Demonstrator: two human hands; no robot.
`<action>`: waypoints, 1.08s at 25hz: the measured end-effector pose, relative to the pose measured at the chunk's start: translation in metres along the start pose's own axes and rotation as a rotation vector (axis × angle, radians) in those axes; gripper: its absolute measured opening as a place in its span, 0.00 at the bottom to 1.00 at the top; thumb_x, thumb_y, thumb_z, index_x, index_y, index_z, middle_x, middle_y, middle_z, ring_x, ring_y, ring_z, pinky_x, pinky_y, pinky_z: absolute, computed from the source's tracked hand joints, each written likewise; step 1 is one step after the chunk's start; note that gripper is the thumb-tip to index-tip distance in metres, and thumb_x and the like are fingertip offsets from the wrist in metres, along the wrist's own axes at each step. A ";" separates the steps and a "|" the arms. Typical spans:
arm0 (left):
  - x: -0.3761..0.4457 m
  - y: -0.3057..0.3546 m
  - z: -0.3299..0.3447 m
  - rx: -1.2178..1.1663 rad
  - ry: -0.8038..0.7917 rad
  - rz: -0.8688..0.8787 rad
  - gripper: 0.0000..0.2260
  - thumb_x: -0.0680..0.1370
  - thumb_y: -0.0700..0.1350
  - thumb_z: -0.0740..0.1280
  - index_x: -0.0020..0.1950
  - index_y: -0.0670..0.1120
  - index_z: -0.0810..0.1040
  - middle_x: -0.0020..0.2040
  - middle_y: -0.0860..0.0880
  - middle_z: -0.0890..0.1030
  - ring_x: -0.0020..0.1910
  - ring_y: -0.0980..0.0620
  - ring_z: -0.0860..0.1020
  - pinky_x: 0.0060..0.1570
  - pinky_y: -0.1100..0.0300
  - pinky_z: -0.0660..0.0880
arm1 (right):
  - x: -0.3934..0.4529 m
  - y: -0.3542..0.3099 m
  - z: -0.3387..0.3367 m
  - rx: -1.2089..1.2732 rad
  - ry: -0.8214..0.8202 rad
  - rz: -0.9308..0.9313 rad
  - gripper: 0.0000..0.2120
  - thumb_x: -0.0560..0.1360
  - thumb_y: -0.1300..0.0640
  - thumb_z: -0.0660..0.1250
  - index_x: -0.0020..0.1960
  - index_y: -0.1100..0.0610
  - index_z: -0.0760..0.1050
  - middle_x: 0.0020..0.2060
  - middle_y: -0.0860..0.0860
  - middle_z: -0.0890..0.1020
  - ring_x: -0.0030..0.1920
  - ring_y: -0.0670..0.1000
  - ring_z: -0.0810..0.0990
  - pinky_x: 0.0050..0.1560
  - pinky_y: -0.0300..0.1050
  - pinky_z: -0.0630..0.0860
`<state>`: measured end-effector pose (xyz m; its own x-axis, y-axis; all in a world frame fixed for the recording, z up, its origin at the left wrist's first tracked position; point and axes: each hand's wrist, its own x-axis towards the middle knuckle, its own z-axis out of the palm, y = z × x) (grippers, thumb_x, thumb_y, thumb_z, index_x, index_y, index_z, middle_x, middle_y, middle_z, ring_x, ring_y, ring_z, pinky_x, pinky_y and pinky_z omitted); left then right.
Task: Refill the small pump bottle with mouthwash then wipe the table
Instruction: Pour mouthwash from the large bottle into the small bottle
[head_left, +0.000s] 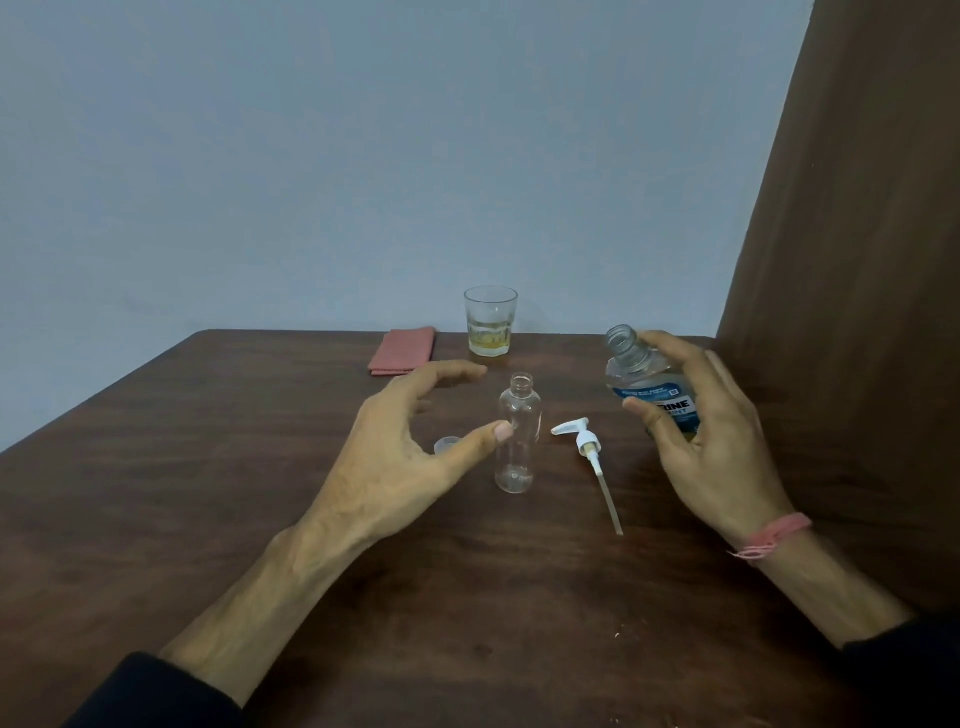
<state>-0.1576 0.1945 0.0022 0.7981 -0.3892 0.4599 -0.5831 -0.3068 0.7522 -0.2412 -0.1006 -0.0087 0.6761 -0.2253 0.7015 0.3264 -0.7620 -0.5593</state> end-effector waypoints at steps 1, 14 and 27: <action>0.000 0.004 0.004 -0.017 0.007 0.026 0.29 0.74 0.64 0.80 0.74 0.61 0.82 0.69 0.67 0.84 0.70 0.73 0.77 0.73 0.62 0.75 | 0.000 -0.001 0.001 -0.007 -0.005 -0.018 0.30 0.81 0.62 0.74 0.79 0.42 0.72 0.65 0.44 0.77 0.65 0.40 0.80 0.61 0.31 0.79; 0.019 0.006 0.054 -0.224 -0.026 -0.045 0.24 0.74 0.55 0.85 0.68 0.55 0.86 0.58 0.57 0.91 0.56 0.60 0.90 0.61 0.54 0.88 | -0.002 -0.002 0.010 -0.163 -0.027 -0.131 0.32 0.81 0.60 0.72 0.80 0.37 0.71 0.61 0.44 0.73 0.62 0.53 0.80 0.62 0.61 0.82; 0.013 0.012 0.052 -0.253 -0.038 -0.041 0.19 0.73 0.58 0.84 0.61 0.59 0.86 0.56 0.61 0.91 0.55 0.60 0.90 0.55 0.65 0.84 | -0.004 -0.009 0.007 -0.370 0.027 -0.228 0.41 0.76 0.73 0.75 0.79 0.39 0.74 0.66 0.47 0.76 0.66 0.50 0.76 0.68 0.52 0.72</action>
<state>-0.1619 0.1407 -0.0072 0.8114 -0.4149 0.4118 -0.4896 -0.0975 0.8665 -0.2421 -0.0888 -0.0094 0.5951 -0.0378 0.8028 0.2037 -0.9592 -0.1961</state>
